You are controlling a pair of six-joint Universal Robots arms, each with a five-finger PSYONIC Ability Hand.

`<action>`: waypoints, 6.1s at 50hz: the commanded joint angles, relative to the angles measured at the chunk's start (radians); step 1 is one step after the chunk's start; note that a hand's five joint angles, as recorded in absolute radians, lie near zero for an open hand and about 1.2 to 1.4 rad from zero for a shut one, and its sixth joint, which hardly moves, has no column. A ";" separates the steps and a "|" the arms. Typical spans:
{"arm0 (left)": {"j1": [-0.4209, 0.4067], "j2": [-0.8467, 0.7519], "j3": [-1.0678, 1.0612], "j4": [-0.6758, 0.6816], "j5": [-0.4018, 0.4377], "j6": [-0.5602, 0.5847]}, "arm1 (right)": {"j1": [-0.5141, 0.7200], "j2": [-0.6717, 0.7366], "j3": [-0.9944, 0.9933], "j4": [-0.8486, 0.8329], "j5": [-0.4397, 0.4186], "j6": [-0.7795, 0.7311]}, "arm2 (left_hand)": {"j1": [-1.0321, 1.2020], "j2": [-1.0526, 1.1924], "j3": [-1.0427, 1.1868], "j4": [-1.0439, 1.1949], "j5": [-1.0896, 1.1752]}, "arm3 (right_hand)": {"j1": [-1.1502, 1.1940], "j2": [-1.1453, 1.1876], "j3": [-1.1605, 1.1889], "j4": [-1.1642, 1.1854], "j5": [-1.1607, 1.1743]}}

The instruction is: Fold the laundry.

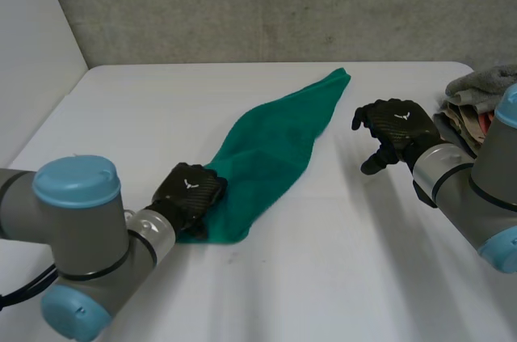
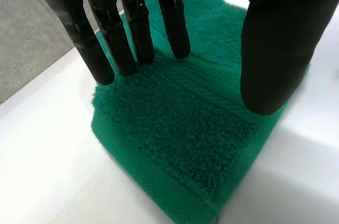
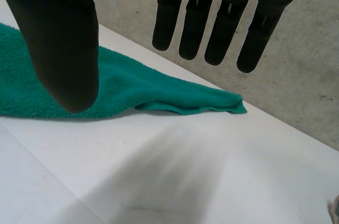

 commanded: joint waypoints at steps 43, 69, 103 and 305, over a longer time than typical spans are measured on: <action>0.000 0.056 -0.040 -0.014 -0.013 0.040 | 0.009 0.028 -0.007 0.060 0.026 -0.023 | -0.092 -0.067 -0.073 -0.065 -0.056 | -0.039 -0.029 -0.021 -0.026 0.004; -0.003 -0.102 0.081 0.072 -0.029 0.091 | 0.014 0.037 0.013 0.026 0.036 -0.060 | 0.110 0.136 0.129 0.137 0.147 | -0.039 -0.029 -0.021 -0.026 0.004; 0.005 0.275 0.135 -0.071 -0.049 -0.012 | 0.017 0.028 -0.017 0.118 0.043 -0.033 | 0.797 0.822 0.816 0.824 0.833 | -0.106 -0.096 -0.088 -0.094 -0.063; 0.304 0.624 0.245 -0.411 -0.046 -0.099 | -0.090 -0.287 -0.479 0.619 0.025 -0.560 | 0.797 0.822 0.816 0.824 0.833 | 0.790 0.800 0.808 0.802 0.832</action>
